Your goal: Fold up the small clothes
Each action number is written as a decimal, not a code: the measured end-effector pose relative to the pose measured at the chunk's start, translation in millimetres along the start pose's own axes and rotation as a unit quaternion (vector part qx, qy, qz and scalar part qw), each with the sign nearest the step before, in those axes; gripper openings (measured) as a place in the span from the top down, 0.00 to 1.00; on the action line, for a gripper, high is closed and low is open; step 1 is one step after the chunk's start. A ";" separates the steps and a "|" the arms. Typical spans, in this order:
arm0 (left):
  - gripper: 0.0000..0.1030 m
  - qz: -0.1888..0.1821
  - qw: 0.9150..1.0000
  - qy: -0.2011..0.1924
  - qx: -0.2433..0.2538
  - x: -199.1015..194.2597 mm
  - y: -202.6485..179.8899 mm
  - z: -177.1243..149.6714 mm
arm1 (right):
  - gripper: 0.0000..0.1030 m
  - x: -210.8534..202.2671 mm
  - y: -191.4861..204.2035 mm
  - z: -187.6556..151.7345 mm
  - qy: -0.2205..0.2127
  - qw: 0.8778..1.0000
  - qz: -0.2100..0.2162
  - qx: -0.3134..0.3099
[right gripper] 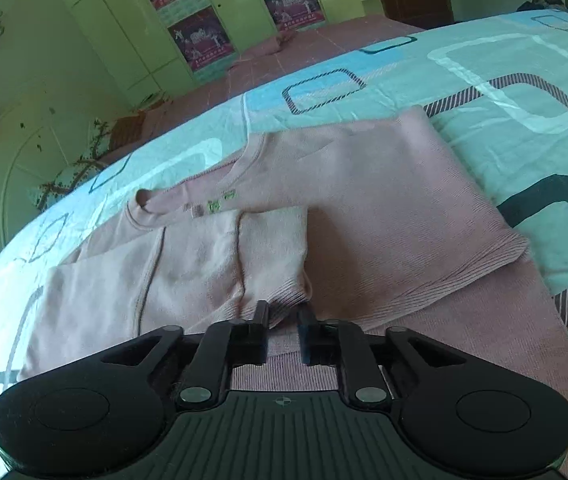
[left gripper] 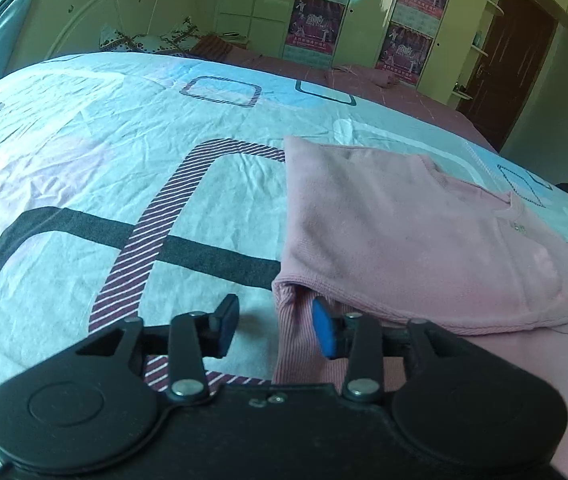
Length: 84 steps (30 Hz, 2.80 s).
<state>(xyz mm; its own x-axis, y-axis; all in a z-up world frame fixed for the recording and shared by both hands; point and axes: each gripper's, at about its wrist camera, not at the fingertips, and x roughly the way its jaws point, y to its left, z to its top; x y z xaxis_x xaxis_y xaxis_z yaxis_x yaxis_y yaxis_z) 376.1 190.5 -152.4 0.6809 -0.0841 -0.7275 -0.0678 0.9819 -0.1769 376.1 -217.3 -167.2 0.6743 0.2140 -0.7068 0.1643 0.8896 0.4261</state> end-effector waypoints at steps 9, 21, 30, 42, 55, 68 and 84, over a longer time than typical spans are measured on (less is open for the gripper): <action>0.31 -0.019 0.998 -0.018 -0.050 19.8 0.0 38.4 | 0.56 17.8 -2.7 23.6 -0.013 1.000 -0.016 -0.009; 0.76 -0.023 0.999 -0.002 -0.042 105.8 -17.5 73.7 | 0.90 61.4 17.4 31.9 0.009 0.998 -0.002 -0.064; 0.96 0.016 0.997 -0.069 -0.039 94.3 -15.5 63.4 | 0.92 40.3 43.4 33.1 -0.094 0.986 -0.014 -0.138; 0.77 0.044 0.995 -0.089 -0.008 68.5 -28.5 55.3 | 0.91 41.6 7.8 34.2 -0.052 0.995 -0.042 -0.078; 0.54 -0.007 0.999 -0.024 0.047 54.8 -74.9 12.6 | 0.91 41.7 50.1 9.1 -0.007 0.994 0.004 -0.112; 0.46 0.024 0.996 -0.015 0.080 50.4 -84.8 6.5 | 0.77 37.2 42.0 -6.8 0.013 0.984 -0.029 -0.173; 0.40 -0.037 0.993 -0.020 0.109 12.4 -152.9 -12.0 | 0.74 -4.8 33.8 -13.6 0.013 0.986 0.030 -0.166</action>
<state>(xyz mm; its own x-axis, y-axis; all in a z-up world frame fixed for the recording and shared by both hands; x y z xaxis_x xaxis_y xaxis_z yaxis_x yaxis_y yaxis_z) 386.1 37.3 -142.3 0.7063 -0.1543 -0.6909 0.1391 0.9872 -0.0783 368.6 -182.8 -157.1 0.6567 0.2769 -0.7014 -0.1230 0.9570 0.2626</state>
